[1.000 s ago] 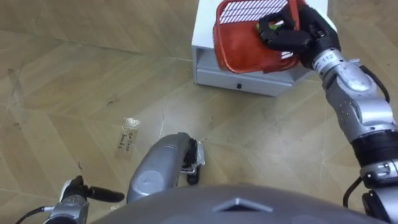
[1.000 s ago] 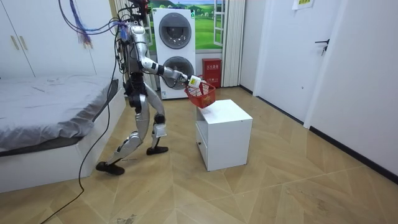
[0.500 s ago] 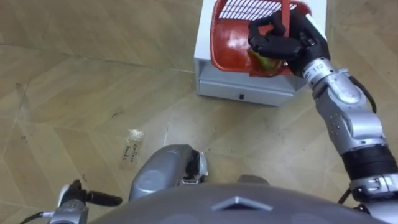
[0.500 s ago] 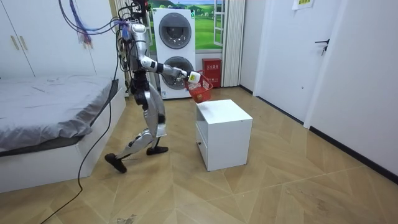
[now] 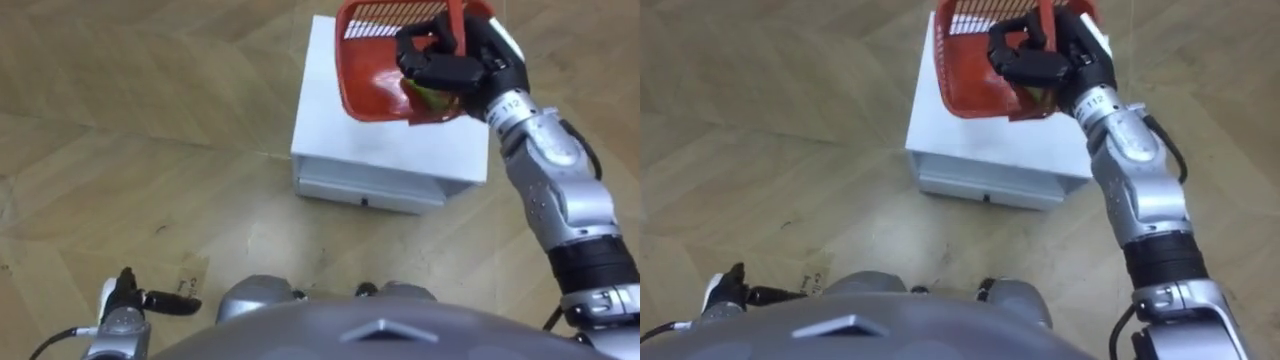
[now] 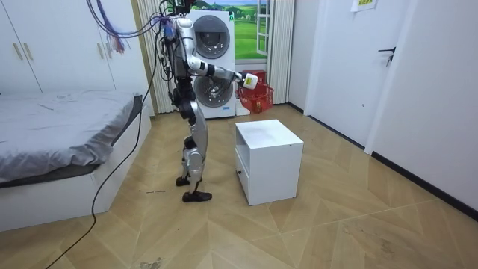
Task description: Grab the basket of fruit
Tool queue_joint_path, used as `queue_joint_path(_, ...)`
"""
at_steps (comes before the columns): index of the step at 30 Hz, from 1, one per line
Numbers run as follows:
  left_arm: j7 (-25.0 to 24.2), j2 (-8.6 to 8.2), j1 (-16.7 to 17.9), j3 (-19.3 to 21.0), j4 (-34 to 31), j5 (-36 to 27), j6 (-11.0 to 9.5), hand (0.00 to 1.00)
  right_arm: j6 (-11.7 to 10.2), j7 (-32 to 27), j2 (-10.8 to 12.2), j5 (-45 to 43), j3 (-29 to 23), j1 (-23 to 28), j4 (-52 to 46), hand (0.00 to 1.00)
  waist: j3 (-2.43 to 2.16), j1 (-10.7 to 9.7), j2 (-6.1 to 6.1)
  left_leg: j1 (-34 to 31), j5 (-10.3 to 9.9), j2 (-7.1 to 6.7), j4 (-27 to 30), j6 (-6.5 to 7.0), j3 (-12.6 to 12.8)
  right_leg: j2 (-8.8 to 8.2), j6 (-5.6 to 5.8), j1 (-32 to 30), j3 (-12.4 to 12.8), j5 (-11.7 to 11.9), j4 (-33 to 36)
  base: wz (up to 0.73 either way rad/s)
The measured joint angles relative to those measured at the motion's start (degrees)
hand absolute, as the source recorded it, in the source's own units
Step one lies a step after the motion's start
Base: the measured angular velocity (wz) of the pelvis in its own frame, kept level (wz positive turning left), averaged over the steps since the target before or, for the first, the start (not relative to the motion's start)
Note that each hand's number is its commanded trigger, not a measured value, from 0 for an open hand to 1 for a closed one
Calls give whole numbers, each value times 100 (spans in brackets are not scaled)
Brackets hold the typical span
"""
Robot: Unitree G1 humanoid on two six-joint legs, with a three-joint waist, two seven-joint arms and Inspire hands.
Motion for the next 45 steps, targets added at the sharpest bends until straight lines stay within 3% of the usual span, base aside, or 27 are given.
queue_joint_path(4,-4,-66,210,103,19,5,-1,0,0,-60,-18,2,-20,1,-184,100,12,-81,-14,169,41,12,42,-76,123,21,-36,448,105,66,-439,2)
queue_joint_path(5,-5,-72,230,111,51,22,-12,0,0,-73,-14,8,-28,8,-191,100,105,-99,-162,-53,-60,-16,461,-235,276,-83,-37,608,434,99,-573,22)
queue_joint_path(6,-4,-85,225,122,82,83,-14,0,-1,-70,-15,10,-56,12,-212,100,78,-155,-168,-197,-38,-2,390,-349,312,-118,-35,622,640,99,-592,58)
queue_joint_path(7,-11,-130,117,105,112,239,-4,0,0,-73,-41,1,-243,15,-246,100,45,-255,-90,-512,253,129,-7,-186,361,-119,10,540,836,71,-531,39)
queue_joint_path(8,-10,-142,55,107,139,279,10,0,81,-138,-55,-62,-337,-5,-226,100,7,-144,-157,-466,366,113,-21,-166,581,-162,95,425,845,38,-490,17)
queue_joint_path(9,-10,-141,40,112,164,278,25,0,126,-156,-58,-77,-360,-39,-225,100,17,-82,-176,-463,368,115,-11,-161,644,-165,106,401,757,36,-479,-39)
queue_joint_path(10,-13,-142,21,112,212,280,86,0,130,-184,-59,-77,-404,-51,-226,100,52,25,-144,-428,369,117,-12,-160,567,-135,115,345,465,33,-456,-47)
queue_joint_path(11,-23,-140,23,118,232,277,128,0,125,-207,-58,-80,-419,-63,-229,100,58,85,-128,-403,368,123,-15,-160,251,-68,94,267,251,67,-523,-48)
queue_joint_path(12,-33,-129,23,129,235,275,138,0,125,-226,-59,-81,-418,-77,-230,100,59,117,-126,-412,366,124,-14,-163,82,-33,64,189,215,171,-659,-42)
queue_joint_path(13,-65,-138,19,142,292,259,158,0,123,-270,-90,-81,-431,-74,-241,100,25,67,-102,-430,344,134,-15,-197,-25,-32,4,144,13,382,-684,-9)
queue_joint_path(14,-88,-147,-12,140,367,255,161,0,122,-331,-122,-81,-447,-78,-245,100,55,-51,1,-438,341,143,-35,-202,-4,-25,7,155,-81,403,-623,11)
queue_joint_path(16,-101,-139,-70,141,413,258,156,0,122,-448,-201,-116,-458,-84,-243,100,60,-173,97,-446,343,167,-156,-202,148,-12,16,74,-91,394,-539,11)
queue_joint_path(18,-158,-78,-126,141,403,273,155,0,122,-460,-214,-125,-472,-121,-204,100,64,-169,79,-498,347,168,-198,-203,236,-17,18,-81,-87,347,-474,-17)
queue_joint_path(23,-474,-37,-148,78,413,397,164,0,122,-500,-215,-152,-544,-612,550,100,84,-195,83,-894,351,126,-112,-194,140,-36,17,-484,-256,338,-342,4)
queue_joint_path(30,-583,-41,-151,-194,693,385,197,0,116,-582,-207,-319,-613,-707,1161,100,126,-149,145,-1417,373,86,141,-155,77,-141,-9,-999,-383,221,16,14)
queue_joint_path(34,-583,-57,-215,-279,800,217,150,0,102,-774,-190,-403,-605,-723,1254,100,200,-124,269,-1746,372,81,395,-152,106,-236,-30,-1381,-407,137,416,2)
queue_joint_path(37,-641,-54,-284,-302,800,157,79,0,-31,-765,-174,-453,-604,-731,1441,100,252,-137,398,-1962,368,91,526,-148,133,-235,-65,-1591,-437,113,560,1)
queue_joint_path(41,-744,-50,-317,-328,805,152,75,0,-37,-812,49,-524,-587,-726,1572,100,243,-139,451,-2227,369,99,649,-146,160,-291,-144,-1946,-401,58,859,-2)
queue_joint_path(45,-772,-40,-368,-564,805,-180,23,0,-181,-883,105,-448,-479,-780,1689,100,236,-164,447,-2383,370,96,824,-148,159,-329,-168,-2117,-401,4,1056,3)
